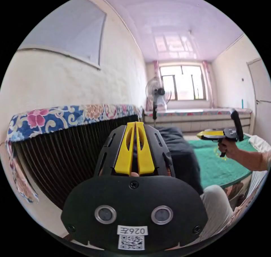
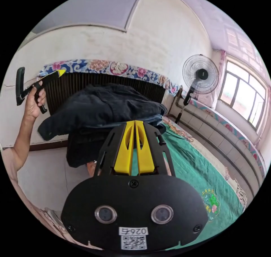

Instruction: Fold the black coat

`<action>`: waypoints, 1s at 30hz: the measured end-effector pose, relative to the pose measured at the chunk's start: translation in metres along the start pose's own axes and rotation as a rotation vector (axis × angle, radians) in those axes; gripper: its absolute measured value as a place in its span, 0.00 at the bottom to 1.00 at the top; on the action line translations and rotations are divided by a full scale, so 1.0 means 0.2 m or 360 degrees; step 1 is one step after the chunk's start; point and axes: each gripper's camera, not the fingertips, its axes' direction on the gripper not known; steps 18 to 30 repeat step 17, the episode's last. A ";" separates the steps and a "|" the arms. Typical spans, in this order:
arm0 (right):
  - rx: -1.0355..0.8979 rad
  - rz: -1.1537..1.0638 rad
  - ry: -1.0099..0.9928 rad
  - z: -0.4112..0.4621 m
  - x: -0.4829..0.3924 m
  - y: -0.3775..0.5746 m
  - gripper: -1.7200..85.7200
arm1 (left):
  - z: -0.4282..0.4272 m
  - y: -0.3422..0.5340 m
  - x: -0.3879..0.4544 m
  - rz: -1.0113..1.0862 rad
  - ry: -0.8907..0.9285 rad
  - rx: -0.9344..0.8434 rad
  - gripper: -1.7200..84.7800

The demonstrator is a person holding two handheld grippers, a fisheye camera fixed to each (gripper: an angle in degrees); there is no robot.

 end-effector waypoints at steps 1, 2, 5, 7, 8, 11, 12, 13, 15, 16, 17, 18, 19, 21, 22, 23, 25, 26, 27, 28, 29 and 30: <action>0.0042 0.0008 -0.0007 -0.22 0.11 0.13 0.01 | -0.06 0.01 0.06 0.0008 0.0010 0.0069 0.01; 0.0049 0.0007 -0.0011 -0.33 0.17 0.20 0.01 | -0.16 0.03 0.20 0.0047 0.0032 0.0198 0.01; -0.0048 0.0050 0.0047 -0.78 0.58 0.58 0.01 | -0.25 0.08 0.58 0.0162 0.0173 0.0366 0.01; -0.0197 0.0148 0.0145 -1.14 0.99 0.92 0.01 | -0.19 0.09 0.81 0.0223 0.0365 0.0368 0.01; -0.0225 0.0178 0.0178 -1.24 1.10 1.01 0.01 | -0.12 0.09 0.98 0.0252 0.0534 0.0341 0.01; -0.0255 0.0385 0.0403 -1.86 1.67 1.46 0.01 | 0.14 0.10 1.45 0.0333 0.0971 0.0194 0.01; -0.0233 0.0505 0.0505 -2.14 1.91 1.64 0.01 | 0.27 0.11 1.67 0.0350 0.1153 0.0110 0.01; -0.0206 0.0627 0.0597 -2.42 2.13 1.83 0.01 | 0.34 0.11 1.78 0.0362 0.1248 0.0069 0.01; -0.0146 0.0809 0.0739 -2.87 2.47 2.13 0.01 | 0.62 0.15 2.26 0.0375 0.1626 -0.0099 0.01; -0.0114 0.0929 0.0843 -3.16 2.69 2.34 0.01 | 0.69 0.16 2.38 0.0367 0.1724 -0.0152 0.01; -0.0097 0.0986 0.0895 -3.31 2.80 2.45 0.01 | 0.83 0.20 2.65 0.0336 0.1941 -0.0277 0.01; -0.0097 0.0986 0.0895 -3.31 2.80 2.45 0.01 | 0.83 0.20 2.65 0.0336 0.1941 -0.0277 0.01; -0.0097 0.0986 0.0895 -3.31 2.80 2.45 0.01 | 0.83 0.20 2.65 0.0336 0.1941 -0.0277 0.01; -0.0097 0.0986 0.0895 -3.31 2.80 2.45 0.01 | 0.83 0.20 2.65 0.0336 0.1941 -0.0277 0.01; -0.0097 0.0986 0.0895 -3.31 2.80 2.45 0.01 | 0.83 0.20 2.65 0.0336 0.1941 -0.0277 0.01; -0.0097 0.0986 0.0895 -3.31 2.80 2.45 0.01 | 0.83 0.20 2.65 0.0336 0.1941 -0.0277 0.01; -0.0097 0.0986 0.0895 -3.31 2.80 2.45 0.01 | 0.83 0.20 2.65 0.0336 0.1941 -0.0277 0.01; -0.0097 0.0986 0.0895 -3.31 2.80 2.45 0.01 | 0.83 0.20 2.65 0.0336 0.1941 -0.0277 0.01; -0.0097 0.0986 0.0895 -3.31 2.80 2.45 0.01 | 0.83 0.20 2.65 0.0336 0.1941 -0.0277 0.01; -0.0097 0.0986 0.0895 -3.31 2.80 2.45 0.01 | 0.83 0.20 2.65 0.0336 0.1941 -0.0277 0.01; -0.0097 0.0986 0.0895 -3.31 2.80 2.45 0.01 | 0.83 0.20 2.65 0.0336 0.1941 -0.0277 0.01; -0.0097 0.0986 0.0895 -3.31 2.80 2.45 0.01 | 0.83 0.20 2.65 0.0336 0.1941 -0.0277 0.01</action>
